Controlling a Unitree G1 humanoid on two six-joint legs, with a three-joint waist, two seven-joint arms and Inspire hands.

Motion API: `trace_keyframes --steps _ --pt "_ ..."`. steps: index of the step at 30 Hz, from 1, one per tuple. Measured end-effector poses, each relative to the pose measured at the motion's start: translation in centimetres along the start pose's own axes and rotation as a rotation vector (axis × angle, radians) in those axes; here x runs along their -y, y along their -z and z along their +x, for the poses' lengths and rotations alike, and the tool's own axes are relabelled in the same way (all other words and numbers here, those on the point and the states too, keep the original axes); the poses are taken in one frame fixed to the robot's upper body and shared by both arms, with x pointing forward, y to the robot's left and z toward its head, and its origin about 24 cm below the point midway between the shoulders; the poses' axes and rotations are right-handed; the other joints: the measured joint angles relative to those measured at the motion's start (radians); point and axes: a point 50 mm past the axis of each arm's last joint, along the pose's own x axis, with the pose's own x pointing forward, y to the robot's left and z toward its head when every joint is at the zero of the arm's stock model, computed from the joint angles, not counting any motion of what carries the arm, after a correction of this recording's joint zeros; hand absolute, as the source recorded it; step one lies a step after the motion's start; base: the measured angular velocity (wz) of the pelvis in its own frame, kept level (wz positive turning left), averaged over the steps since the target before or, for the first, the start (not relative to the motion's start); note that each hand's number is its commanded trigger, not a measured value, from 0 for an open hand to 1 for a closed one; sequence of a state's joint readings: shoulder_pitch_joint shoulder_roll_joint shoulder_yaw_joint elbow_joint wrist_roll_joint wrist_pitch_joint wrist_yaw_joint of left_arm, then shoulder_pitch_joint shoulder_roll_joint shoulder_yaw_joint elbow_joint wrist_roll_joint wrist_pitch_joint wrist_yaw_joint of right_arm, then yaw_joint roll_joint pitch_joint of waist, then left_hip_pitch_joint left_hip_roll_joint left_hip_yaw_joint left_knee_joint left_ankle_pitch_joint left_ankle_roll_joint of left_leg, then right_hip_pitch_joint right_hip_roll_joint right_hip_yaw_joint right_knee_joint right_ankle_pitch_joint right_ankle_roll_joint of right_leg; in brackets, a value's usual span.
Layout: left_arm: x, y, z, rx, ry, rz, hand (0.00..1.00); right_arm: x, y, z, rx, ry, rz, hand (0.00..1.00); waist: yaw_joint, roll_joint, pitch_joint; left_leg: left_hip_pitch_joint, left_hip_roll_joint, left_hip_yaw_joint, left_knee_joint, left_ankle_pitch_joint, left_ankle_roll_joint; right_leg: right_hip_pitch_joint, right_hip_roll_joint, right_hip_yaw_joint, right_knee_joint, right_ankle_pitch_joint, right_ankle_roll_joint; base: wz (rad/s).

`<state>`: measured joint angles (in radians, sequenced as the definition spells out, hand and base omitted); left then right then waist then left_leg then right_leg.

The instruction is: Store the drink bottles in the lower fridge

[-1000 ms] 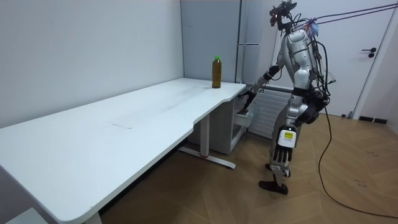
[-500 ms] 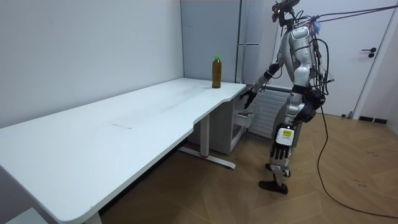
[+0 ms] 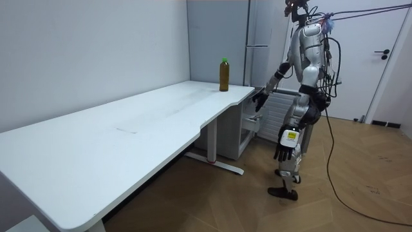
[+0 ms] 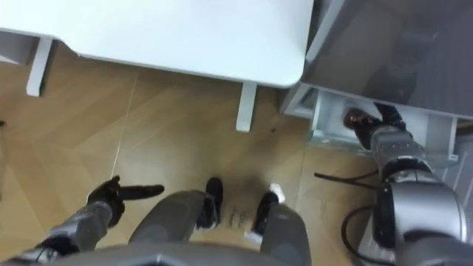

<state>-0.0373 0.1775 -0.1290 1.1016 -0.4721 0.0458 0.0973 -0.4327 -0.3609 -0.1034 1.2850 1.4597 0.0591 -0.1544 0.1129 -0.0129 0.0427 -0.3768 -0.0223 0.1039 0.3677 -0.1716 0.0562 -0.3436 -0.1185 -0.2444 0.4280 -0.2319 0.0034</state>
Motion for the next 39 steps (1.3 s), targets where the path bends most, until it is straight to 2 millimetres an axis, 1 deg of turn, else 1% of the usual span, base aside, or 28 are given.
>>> trace_keyframes --steps 1,2,3,5,6,7,8,9,10,11,12,13,14,15,16,17,19,20,21,22,24,27,31,34,37,39 --pt "-0.3 0.4 -0.1 -0.009 -0.011 0.0 0.0 0.8 0.2 0.0 -0.009 0.016 -0.012 0.0 0.0 0.0 -0.0056 0.029 -0.001 0.0 -0.014 0.0 0.0 0.028 0.001 0.0 -0.015 0.001 0.002 -0.05" --pt "-0.6 1.0 -0.2 -0.023 -0.017 -0.001 0.0 1.7 0.6 0.0 -0.018 0.034 -0.013 0.0 0.0 0.001 -0.013 0.061 -0.002 0.001 -0.032 0.0 0.0 0.059 0.003 -0.002 -0.033 0.003 0.004 -0.06" --pt "-0.7 1.3 -0.2 -0.031 -0.02 -0.002 0.0 2.1 0.7 0.0 -0.023 0.041 -0.013 0.0 0.0 0.002 -0.0169 0.077 -0.003 0.002 -0.041 0.0 0.0 0.074 0.004 -0.002 -0.042 0.004 0.005 -0.1" --pt "-1.1 2.3 -0.4 -0.066 -0.027 0.003 0.0 3.7 1.2 -0.1 -0.036 0.066 -0.019 0.0 -0.002 0.003 -0.0249 0.143 -0.004 0.002 -0.071 0.0 0.0 0.14 0.01 -0.002 -0.08 0.009 0.011 -0.07" --pt "-1.2 2.6 -0.5 -0.073 -0.03 0.006 0.0 4.3 1.3 -0.1 -0.038 0.072 -0.02 0.0 -0.002 0.002 -0.0271 0.158 -0.004 0.003 -0.077 0.0 0.0 0.157 0.012 -0.001 -0.091 0.011 0.012 0.0" --pt "-1.5 3.1 -0.6 -0.083 -0.04 0.005 0.0 5.2 1.6 -0.2 -0.044 0.08 -0.027 0.0 -0.005 -0.002 -0.0311 0.186 -0.004 0.002 -0.089 0.0 0.0 0.183 0.015 -0.002 -0.109 0.014 0.013 0.0" --pt "-2.0 3.6 -0.7 -0.095 -0.054 -0.013 0.0 6.2 1.9 -0.3 -0.051 0.076 -0.055 0.0 -0.016 -0.008 -0.0379 0.204 -0.004 0.002 -0.099 0.0 -0.001 0.207 0.017 -0.006 -0.124 0.015 0.014 0.07" --pt "-2.1 3.8 -0.8 -0.1 -0.059 -0.014 0.0 6.6 2.1 -0.4 -0.054 0.068 -0.071 0.0 -0.025 -0.011 -0.0381 0.213 -0.005 0.002 -0.101 0.0 -0.001 0.218 0.017 -0.007 -0.127 0.015 0.014 0.12" --pt "-2.4 4.2 -0.9 -0.109 -0.067 -0.016 0.0 7.7 2.3 -0.6 -0.06 0.064 -0.094 0.0 -0.035 -0.017 -0.0398 0.233 -0.006 0.003 -0.109 0.0 -0.001 0.242 0.019 -0.006 -0.141 0.016 0.017 0.03" --pt "-2.7 4.5 -1.0 -0.117 -0.076 -0.017 0.0 8.8 2.5 -0.8 -0.068 0.075 -0.121 0.0 -0.039 -0.025 -0.0393 0.256 -0.006 0.003 -0.118 0.0 -0.001 0.259 0.02 -0.005 -0.145 0.016 0.017 -0.05" --pt "-2.9 4.9 -1.1 -0.126 -0.084 -0.02 0.0 9.4 2.6 -0.9 -0.072 0.08 -0.141 0.0 -0.041 -0.03 -0.0399 0.265 -0.006 0.003 -0.123 0.0 -0.001 0.267 0.021 -0.003 -0.151 0.017 0.018 -0.13" --pt "-3.2 5.4 -1.3 -0.136 -0.098 -0.028 0.0 10.5 2.8 -1.2 -0.082 0.087 -0.2 0.0 -0.045 -0.038 -0.0416 0.284 -0.004 0.002 -0.135 -0.002 -0.003 0.282 0.024 -0.003 -0.158 0.021 0.018 -0.05" --pt "-3.5 5.5 -1.3 -0.136 -0.112 -0.041 0.0 11.8 3.3 -1.6 -0.099 0.099 -0.262 0.0 -0.051 -0.046 -0.0427 0.296 -0.002 0.0 -0.136 -0.005 -0.006 0.298 0.028 -0.003 -0.173 0.024 0.019 -0.04" --pt "-3.7 5.7 -1.4 -0.141 -0.12 -0.046 0.0 12.3 3.7 -1.7 -0.112 0.107 -0.297 0.0 -0.052 -0.047 -0.0442 0.302 0.0 -0.001 -0.136 -0.008 -0.007 0.308 0.033 -0.003 -0.178 0.028 0.018 -0.06" --pt "-4.0 6.1 -1.6 -0.151 -0.133 -0.057 0.0 13.2 4.5 -2.0 -0.141 0.123 -0.381 0.0 -0.057 -0.048 -0.0452 0.313 0.005 0.0 -0.135 -0.013 -0.01 0.328 0.039 -0.004 -0.195 0.037 0.017 -0.11" --pt "-4.1 6.3 -1.6 -0.153 -0.141 -0.054 0.0 14.2 5.1 -2.4 -0.174 0.136 -0.471 0.0 -0.062 -0.049 -0.0442 0.319 0.009 0.0 -0.134 -0.017 -0.011 0.341 0.044 -0.002 -0.204 0.041 0.016 -0.07" --pt "-4.1 6.3 -1.7 -0.145 -0.151 -0.05 0.0 15.5 5.8 -2.9 -0.215 0.148 -0.572 0.0 -0.069 -0.049 -0.0447 0.325 0.01 0.0 -0.132 -0.017 -0.011 0.351 0.048 0.002 -0.211 0.044 0.016 -0.02" --pt "-4.1 6.3 -1.7 -0.141 -0.151 -0.053 0.0 16.2 6.1 -3.2 -0.239 0.152 -0.639 0.0 -0.074 -0.046 -0.0431 0.331 0.01 0.002 -0.133 -0.017 -0.012 0.353 0.049 0.008 -0.215 0.044 0.015 -0.06" --pt "-4.1 6.4 -1.7 -0.142 -0.151 -0.054 0.0 16.5 6.2 -3.3 -0.25 0.154 -0.666 0.0 -0.075 -0.044 -0.0428 0.335 0.01 0.002 -0.133 -0.017 -0.012 0.358 0.05 0.01 -0.218 0.044 0.015 -0.05" --pt "-4.2 6.5 -1.8 -0.143 -0.155 -0.059 0.0 17.2 6.4 -3.6 -0.269 0.16 -0.71 0.0 -0.078 -0.041 -0.0444 0.339 0.01 0.003 -0.133 -0.017 -0.012 0.364 0.053 0.015 -0.224 0.045 0.016 -0.04" --pt "-4.3 6.5 -1.8 -0.134 -0.158 -0.063 0.0 17.8 6.7 -3.9 -0.292 0.158 -0.755 0.0 -0.08 -0.039 -0.0436 0.343 0.01 0.006 -0.133 -0.017 -0.012 0.364 0.054 0.02 -0.224 0.046 0.016 -0.06" --pt "-4.4 6.7 -1.9 -0.132 -0.156 -0.064 0.0 18.7 7.4 -4.3 -0.338 0.162 -0.811 0.0 -0.082 -0.036 -0.0401 0.361 0.011 0.008 -0.135 -0.016 -0.012 0.381 0.055 0.022 -0.23 0.046 0.015 -0.01" --pt "-4.5 7.3 -2.1 -0.146 -0.161 -0.07 0.0 19.8 7.9 -4.9 -0.394 0.17 -0.878 0.0 -0.085 -0.034 -0.0389 0.392 0.01 0.007 -0.152 -0.018 -0.014 0.412 0.056 0.022 -0.246 0.047 0.017 0.0" --pt "-4.9 7.5 -2.2 -0.15 -0.184 -0.101 0.0 20.2 8.0 -5.1 -0.411 0.174 -0.911 0.0 -0.084 -0.034 -0.039 0.401 0.009 0.009 -0.165 -0.018 -0.014 0.415 0.055 0.023 -0.244 0.047 0.017 -0.02" --pt "-4.9 7.6 -2.3 -0.154 -0.203 -0.111 0.0 20.6 8.0 -5.2 -0.427 0.181 -0.948 0.0 -0.083 -0.032 -0.0383 0.407 0.009 0.015 -0.171 -0.018 -0.014 0.416 0.055 0.026 -0.244 0.047 0.017 -0.05" --pt "-4.8 7.8 -2.3 -0.156 -0.21 -0.142 0.0 20.7 8.0 -5.3 -0.435 0.177 -0.975 0.0 -0.083 -0.031 -0.0363 0.409 0.009 0.017 -0.172 -0.018 -0.014 0.416 0.055 0.028 -0.242 0.047 0.017 -0.05"
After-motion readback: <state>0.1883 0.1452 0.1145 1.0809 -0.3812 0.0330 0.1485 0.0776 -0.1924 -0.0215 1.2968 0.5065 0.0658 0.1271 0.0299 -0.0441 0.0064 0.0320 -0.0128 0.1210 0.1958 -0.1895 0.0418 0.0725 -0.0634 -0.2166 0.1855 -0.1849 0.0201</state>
